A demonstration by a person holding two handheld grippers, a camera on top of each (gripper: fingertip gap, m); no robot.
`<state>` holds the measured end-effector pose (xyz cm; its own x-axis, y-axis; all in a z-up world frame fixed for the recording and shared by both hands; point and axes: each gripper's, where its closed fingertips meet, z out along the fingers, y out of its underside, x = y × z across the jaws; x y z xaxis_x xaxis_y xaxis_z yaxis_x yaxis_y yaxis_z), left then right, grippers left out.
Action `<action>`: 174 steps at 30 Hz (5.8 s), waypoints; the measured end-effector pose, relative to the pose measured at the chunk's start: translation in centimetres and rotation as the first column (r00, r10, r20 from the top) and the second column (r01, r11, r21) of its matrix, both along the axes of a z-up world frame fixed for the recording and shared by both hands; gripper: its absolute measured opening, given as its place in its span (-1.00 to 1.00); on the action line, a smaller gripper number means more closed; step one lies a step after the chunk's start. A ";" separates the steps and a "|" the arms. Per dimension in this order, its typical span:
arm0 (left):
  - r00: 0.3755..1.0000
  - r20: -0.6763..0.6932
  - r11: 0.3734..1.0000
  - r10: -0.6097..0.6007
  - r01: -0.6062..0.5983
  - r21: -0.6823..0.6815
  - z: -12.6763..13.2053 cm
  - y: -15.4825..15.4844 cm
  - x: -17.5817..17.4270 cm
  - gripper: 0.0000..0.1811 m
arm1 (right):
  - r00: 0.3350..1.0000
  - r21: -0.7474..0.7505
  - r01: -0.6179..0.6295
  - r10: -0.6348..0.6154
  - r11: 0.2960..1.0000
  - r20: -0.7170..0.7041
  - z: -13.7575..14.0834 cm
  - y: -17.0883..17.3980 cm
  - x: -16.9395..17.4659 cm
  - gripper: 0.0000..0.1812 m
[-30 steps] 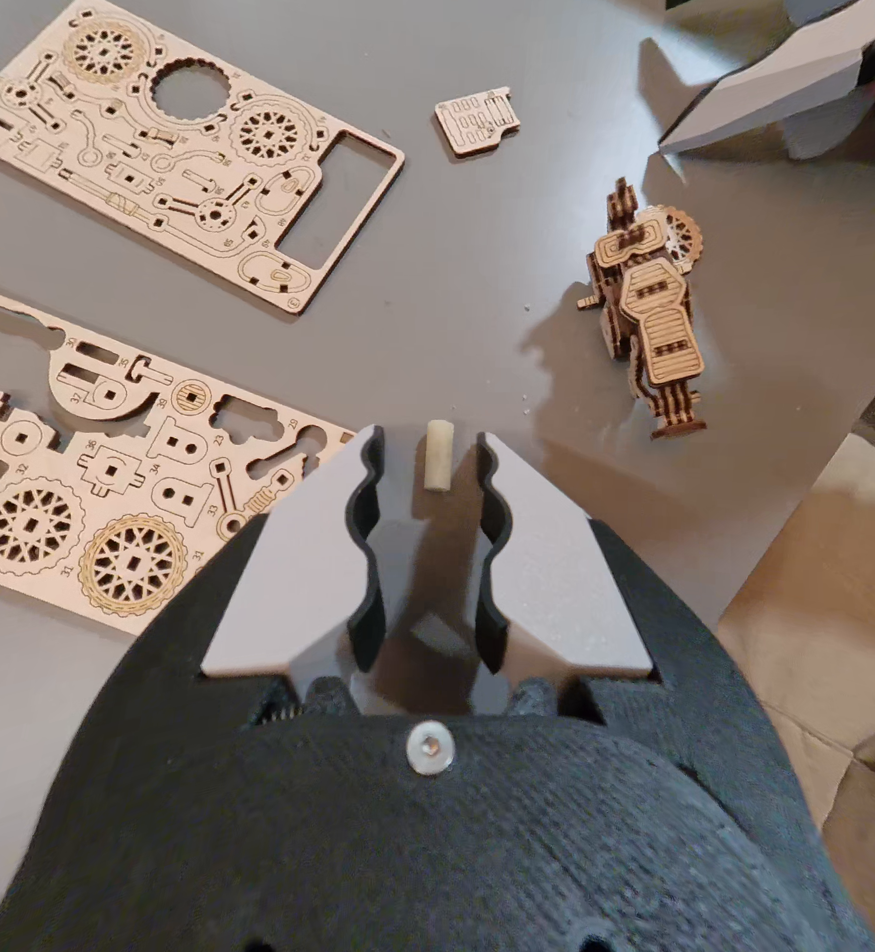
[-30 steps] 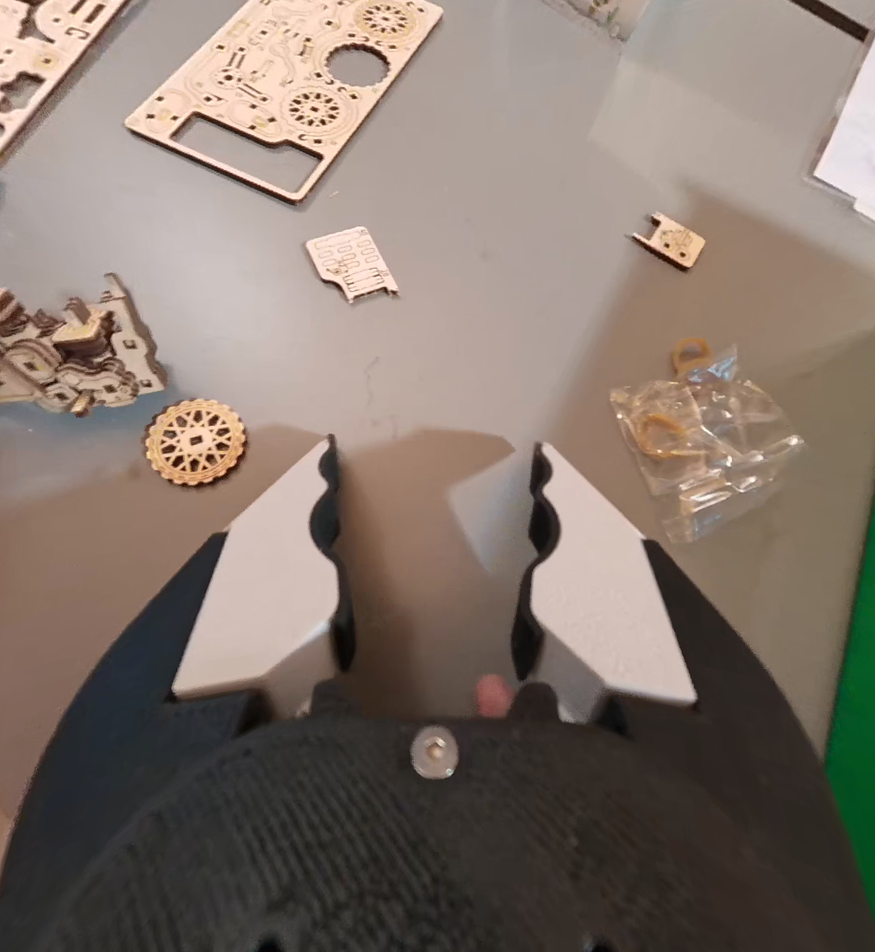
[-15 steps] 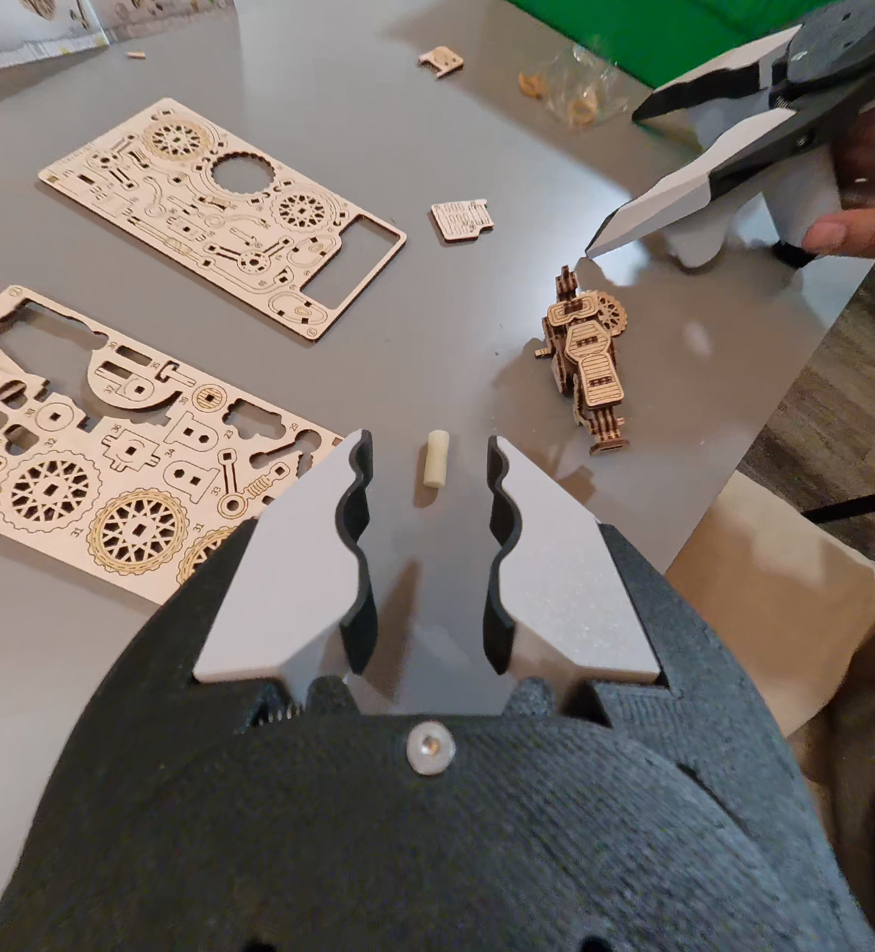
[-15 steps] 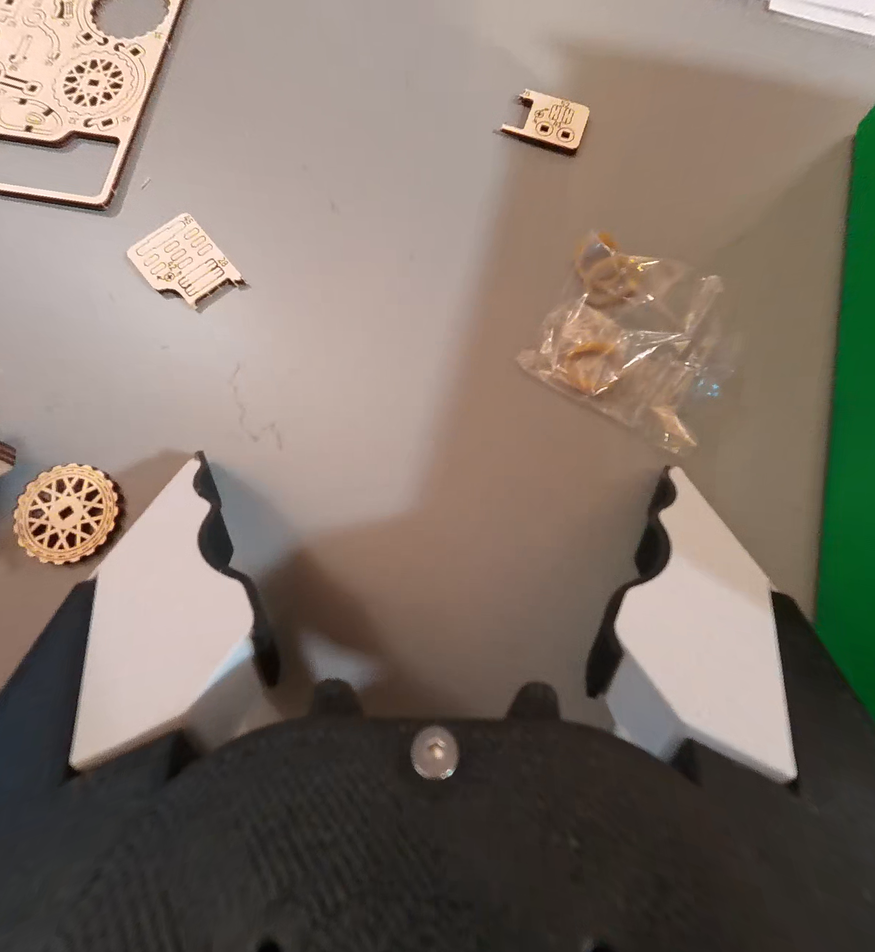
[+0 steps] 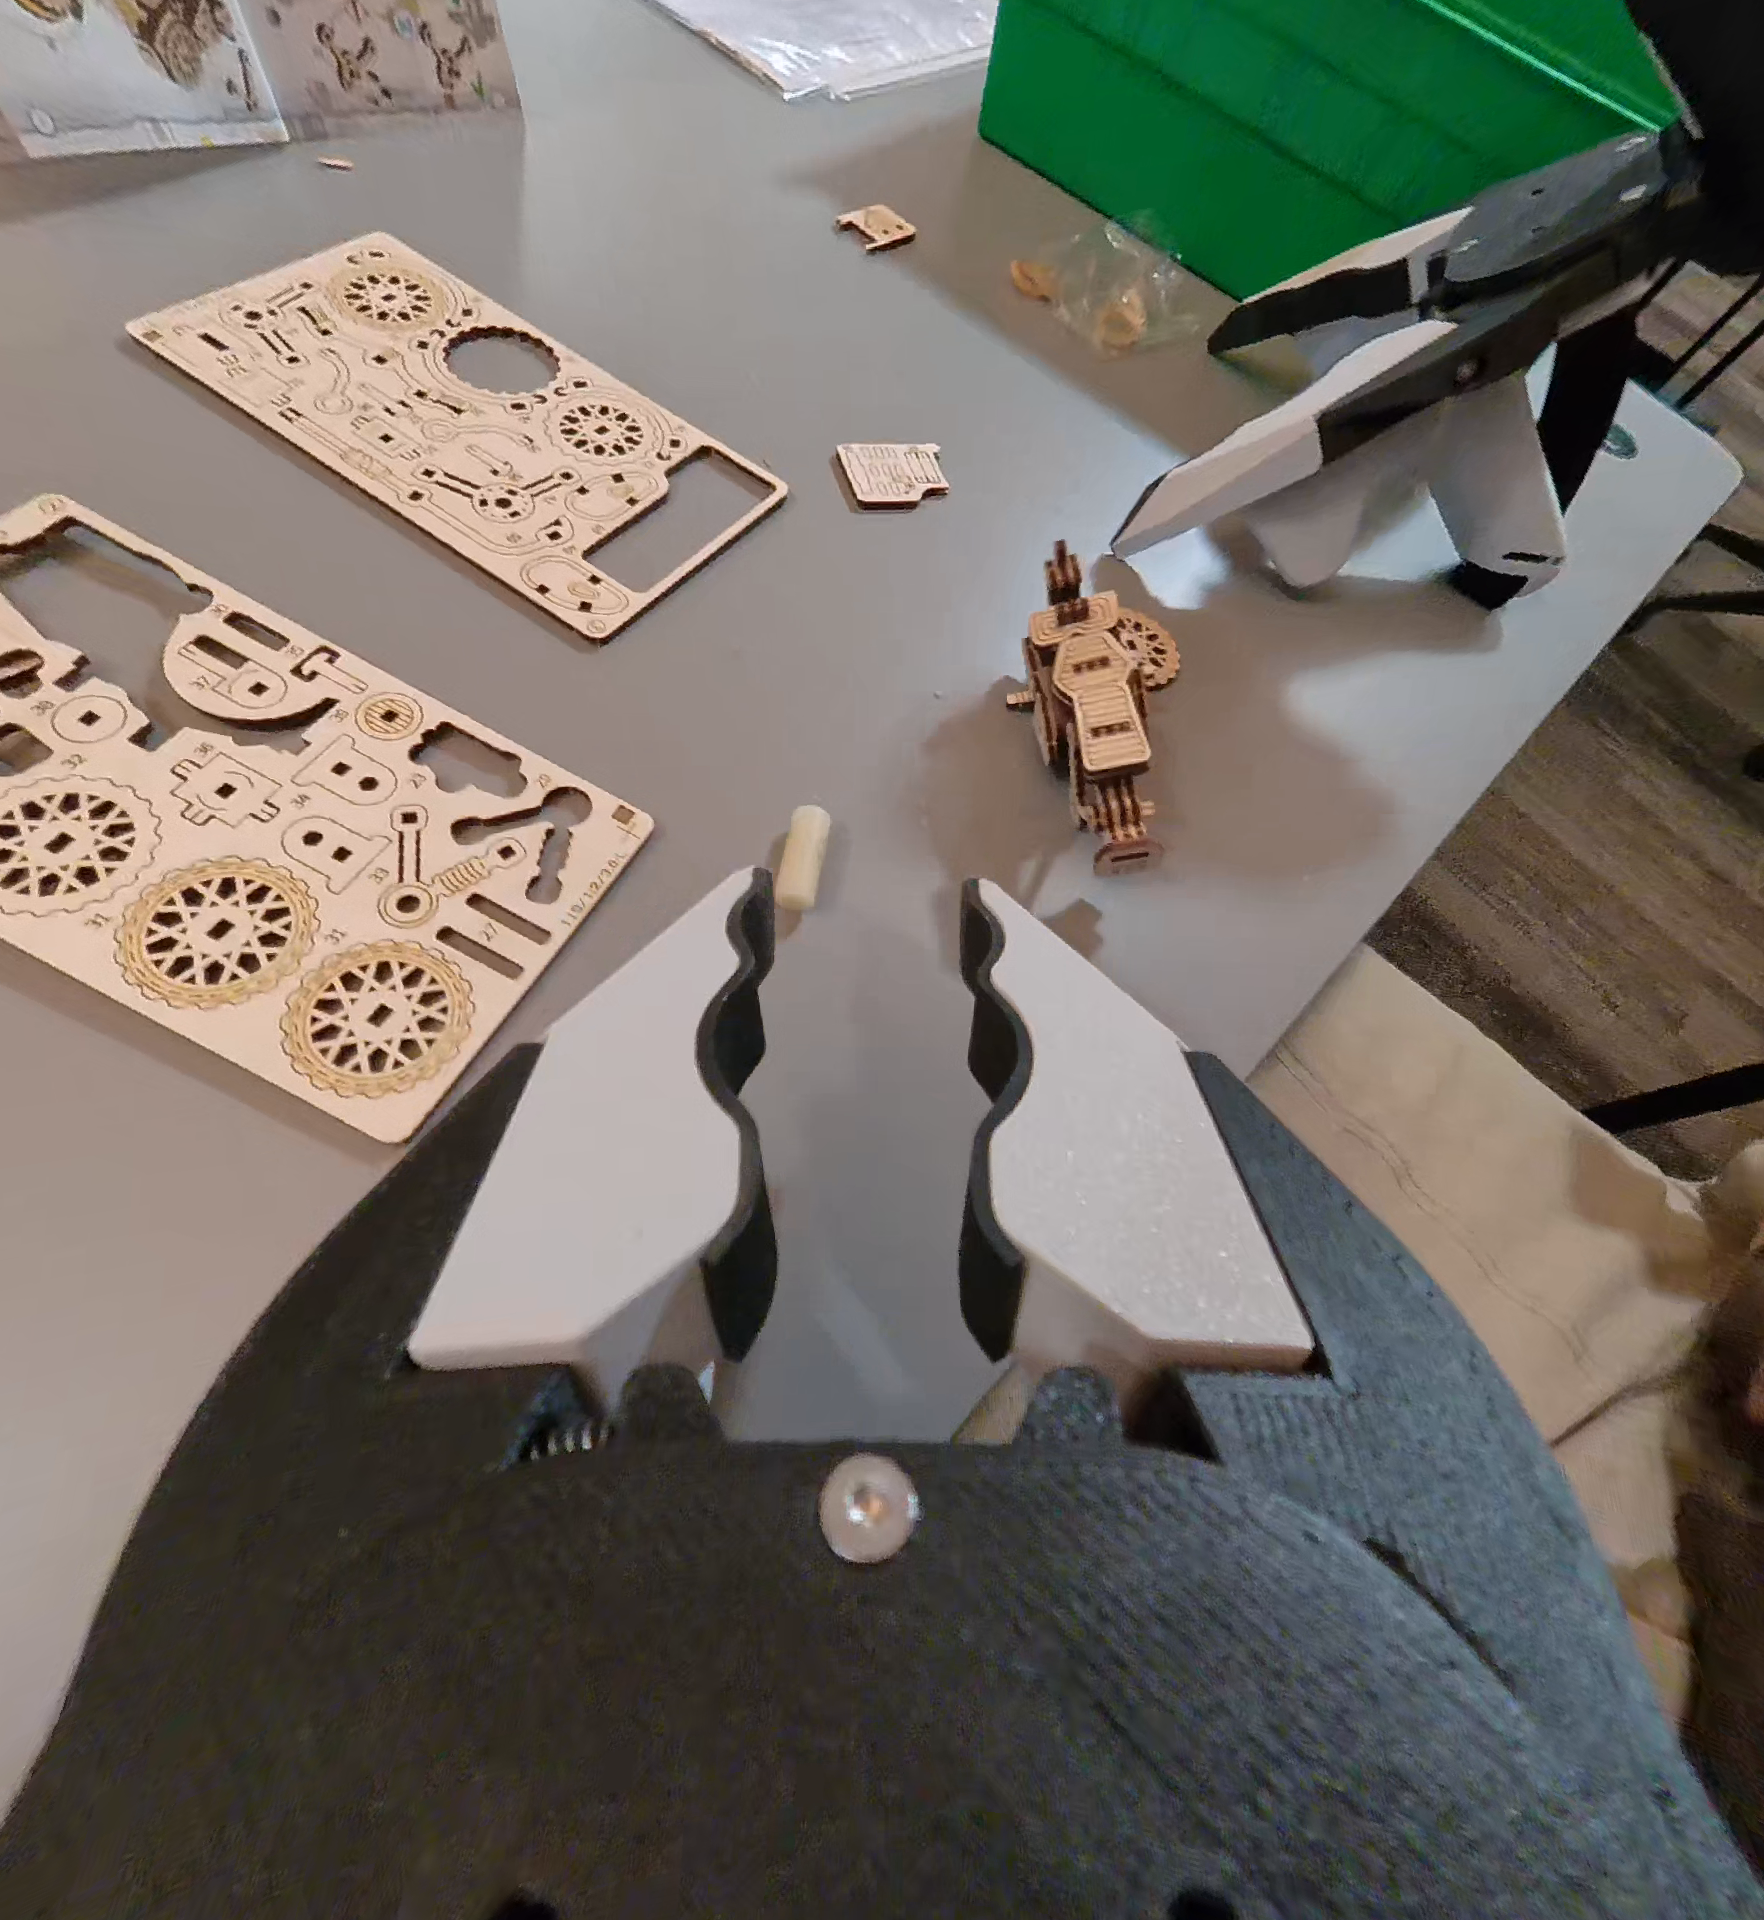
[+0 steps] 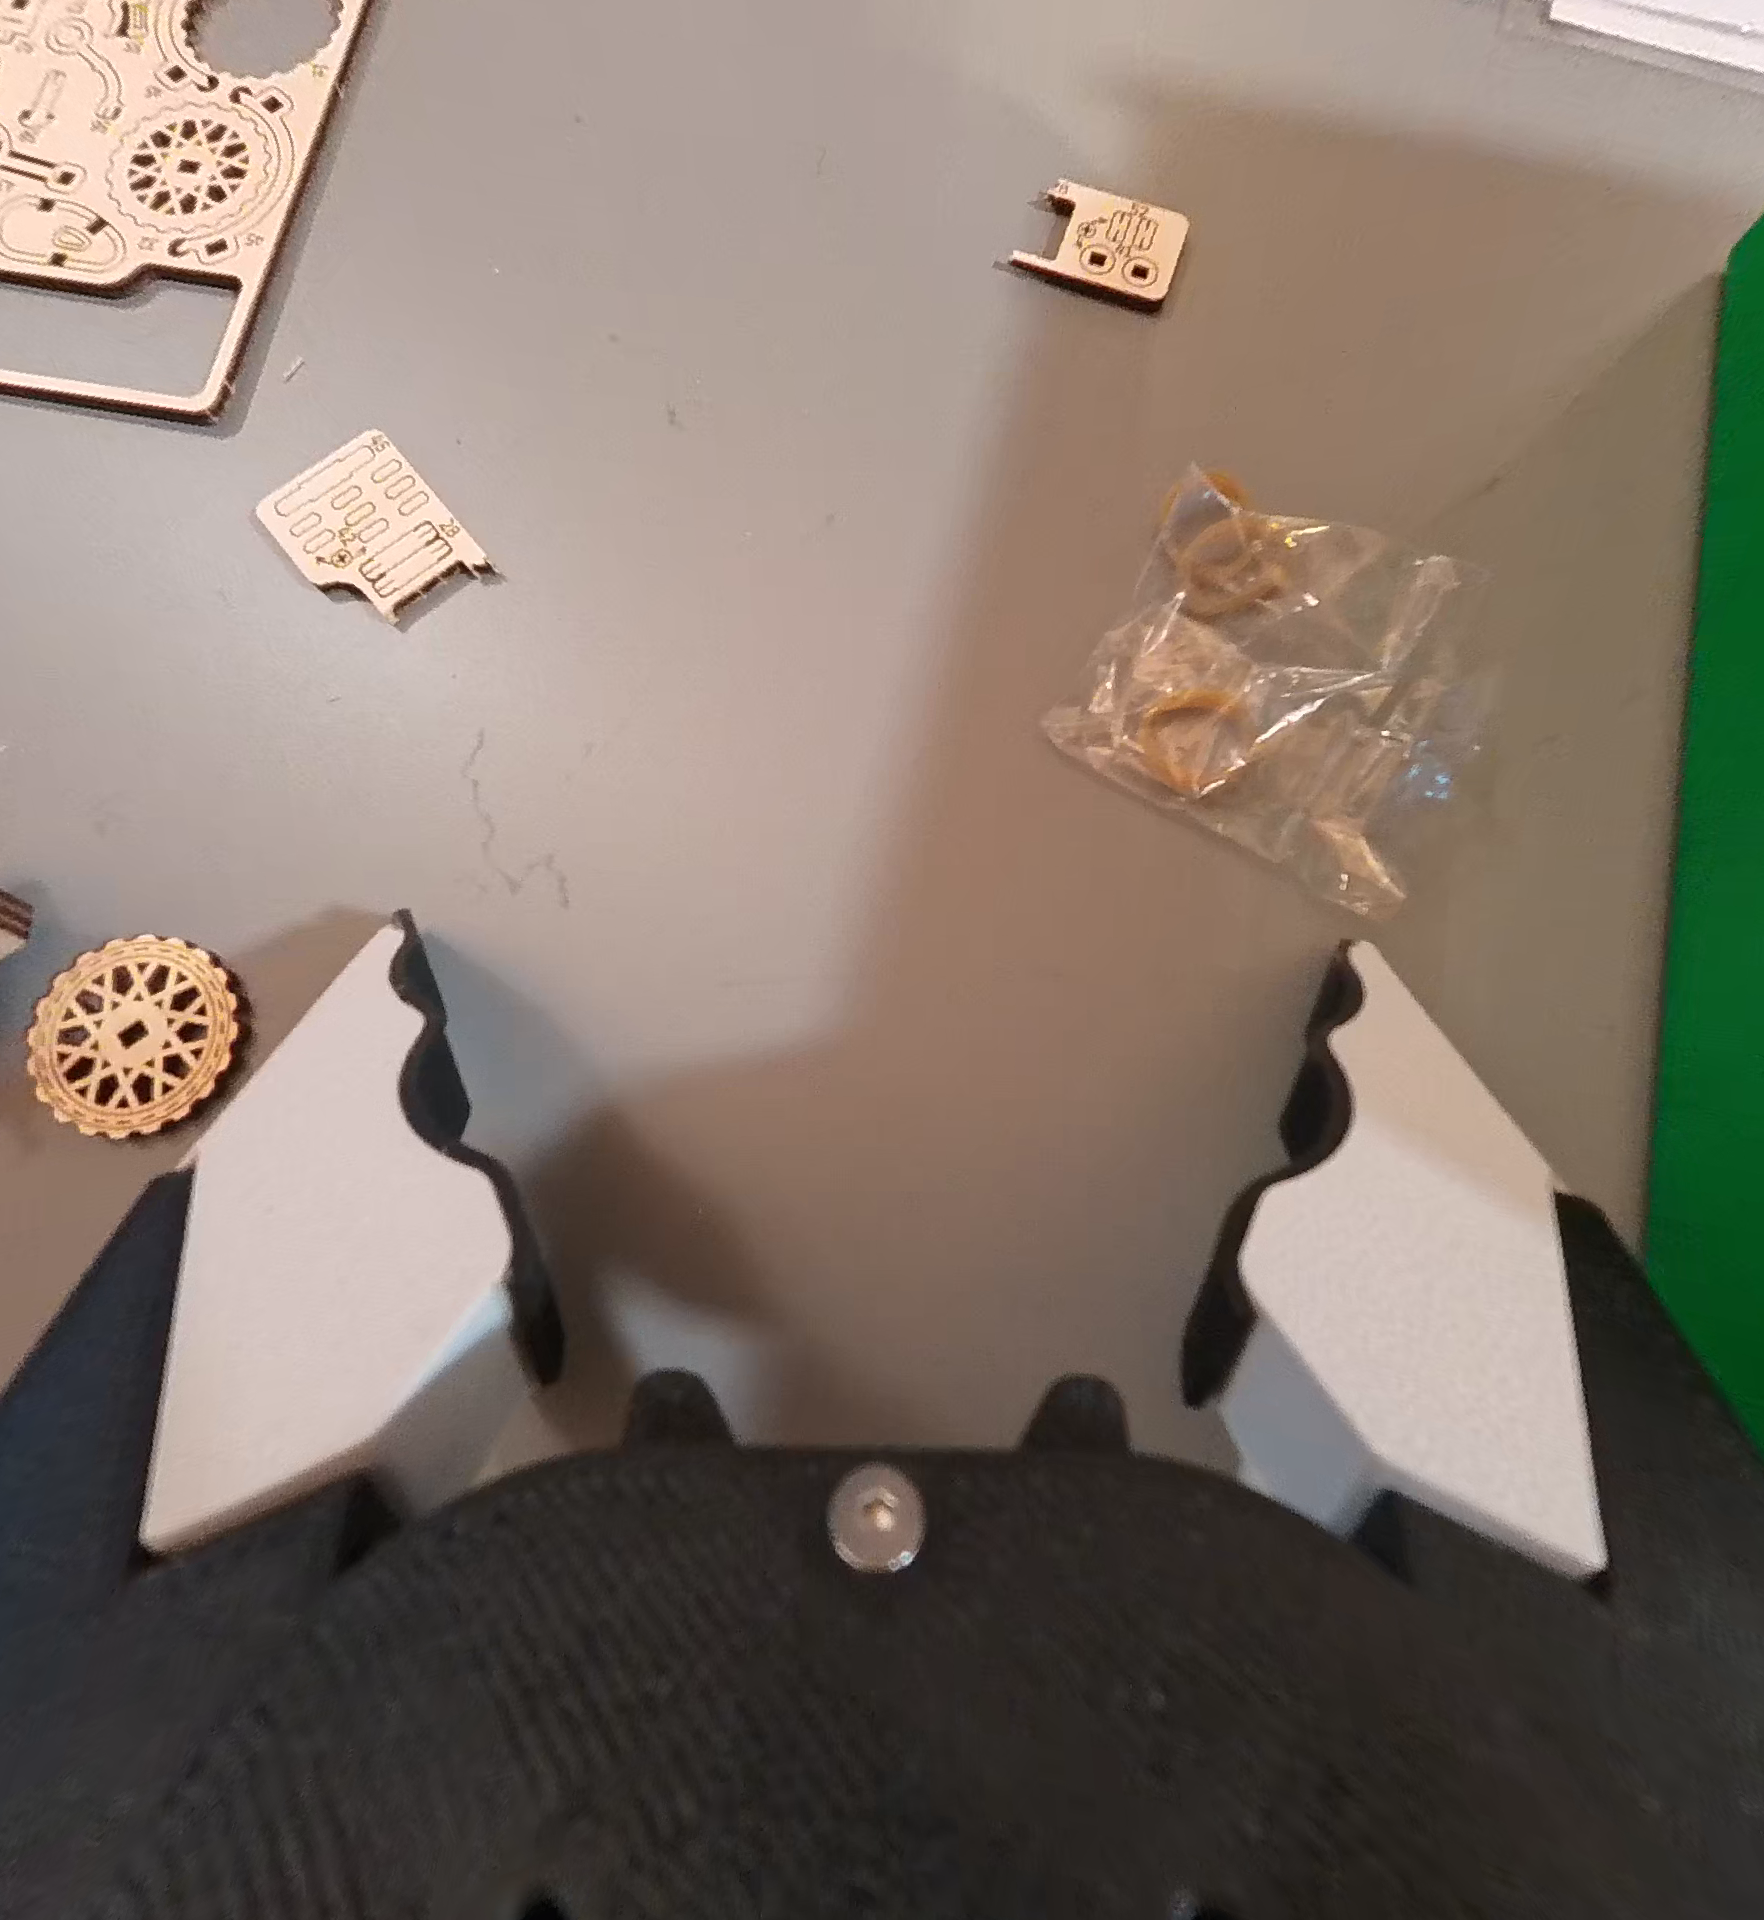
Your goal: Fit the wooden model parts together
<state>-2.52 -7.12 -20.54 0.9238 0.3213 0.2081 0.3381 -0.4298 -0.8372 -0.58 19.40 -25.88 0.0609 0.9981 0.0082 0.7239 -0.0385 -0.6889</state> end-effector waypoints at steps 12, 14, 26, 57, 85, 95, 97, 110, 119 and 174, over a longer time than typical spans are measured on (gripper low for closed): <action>1.000 -0.017 1.000 -0.003 0.003 0.017 0.2 -0.5 1.2 -0.66 | 1.000 0.000 0.000 0.000 1.000 0.000 0.0 0.0 0.0 0.75; 1.000 -0.015 1.000 -0.003 0.003 0.018 0.1 -0.4 1.2 -0.66 | 1.000 0.000 0.000 0.000 1.000 0.000 0.0 0.0 0.0 0.75; 0.999 -0.006 0.999 -0.042 0.042 0.016 -0.2 -0.1 1.8 -0.68 | 1.000 0.000 0.000 0.000 1.000 0.000 0.0 0.0 0.0 0.75; 0.992 -0.074 0.992 -0.099 0.104 0.071 2.7 0.3 6.5 -0.74 | 1.000 0.000 0.000 0.000 1.000 0.000 0.0 0.0 0.0 0.75; 0.994 0.076 0.993 -0.082 0.074 0.097 0.8 -0.2 5.7 -0.80 | 1.000 0.000 0.000 0.000 1.000 0.000 0.0 0.0 0.0 0.75; 0.975 0.214 0.991 -0.053 0.024 0.133 -0.4 -1.7 7.1 -0.82 | 1.000 0.000 0.000 0.000 1.000 0.000 0.0 0.0 0.0 0.75; 0.962 0.271 0.989 -0.042 0.001 0.149 -0.9 -2.3 8.4 -0.82 | 1.000 0.000 0.000 0.000 1.000 0.000 0.0 0.0 0.0 0.75; 0.943 0.329 0.985 0.049 -0.100 0.140 -1.6 -4.4 15.4 -0.82 | 1.000 0.000 0.000 0.000 1.000 0.000 0.0 0.0 0.0 0.75; 0.940 0.332 0.976 0.075 -0.137 0.168 -1.3 -5.6 14.8 -0.83 | 1.000 0.000 0.000 0.000 1.000 0.000 0.0 0.0 0.0 0.75; 0.858 0.488 0.922 0.161 -0.307 0.235 -1.5 -9.3 29.9 -0.82 | 0.508 0.335 -0.722 0.793 0.605 -0.338 10.3 -20.4 16.0 -0.15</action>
